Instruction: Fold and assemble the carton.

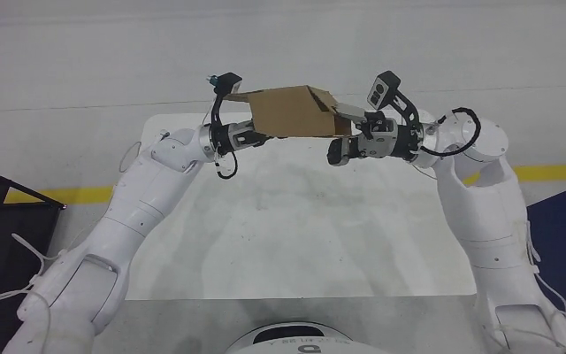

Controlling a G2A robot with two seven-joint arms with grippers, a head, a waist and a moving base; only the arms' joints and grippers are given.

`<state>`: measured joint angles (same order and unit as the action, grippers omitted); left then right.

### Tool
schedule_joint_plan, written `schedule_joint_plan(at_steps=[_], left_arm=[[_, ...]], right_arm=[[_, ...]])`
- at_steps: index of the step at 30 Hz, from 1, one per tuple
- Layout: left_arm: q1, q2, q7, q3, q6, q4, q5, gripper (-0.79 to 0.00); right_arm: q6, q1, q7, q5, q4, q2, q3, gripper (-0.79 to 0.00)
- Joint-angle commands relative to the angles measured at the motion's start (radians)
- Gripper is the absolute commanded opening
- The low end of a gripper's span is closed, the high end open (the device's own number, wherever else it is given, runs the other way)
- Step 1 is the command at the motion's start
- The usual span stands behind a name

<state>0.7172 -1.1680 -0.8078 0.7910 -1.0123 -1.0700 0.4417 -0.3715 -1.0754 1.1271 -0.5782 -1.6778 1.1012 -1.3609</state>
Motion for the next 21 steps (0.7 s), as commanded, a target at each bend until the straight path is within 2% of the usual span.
schedule_joint_plan(at_steps=[1, 21], left_arm=[[-0.001, 0.001, 0.000, -0.004, 0.000, 0.000, 0.001, -0.785], [-0.014, 0.015, 0.000, -0.047, 0.000, -0.003, 0.005, -0.785]], right_arm=[[-0.007, 0.004, 0.006, 0.013, 0.001, -0.001, 0.015, 0.000], [-0.035, 0.056, -0.010, 0.145, 0.002, -0.014, 0.118, 0.000]])
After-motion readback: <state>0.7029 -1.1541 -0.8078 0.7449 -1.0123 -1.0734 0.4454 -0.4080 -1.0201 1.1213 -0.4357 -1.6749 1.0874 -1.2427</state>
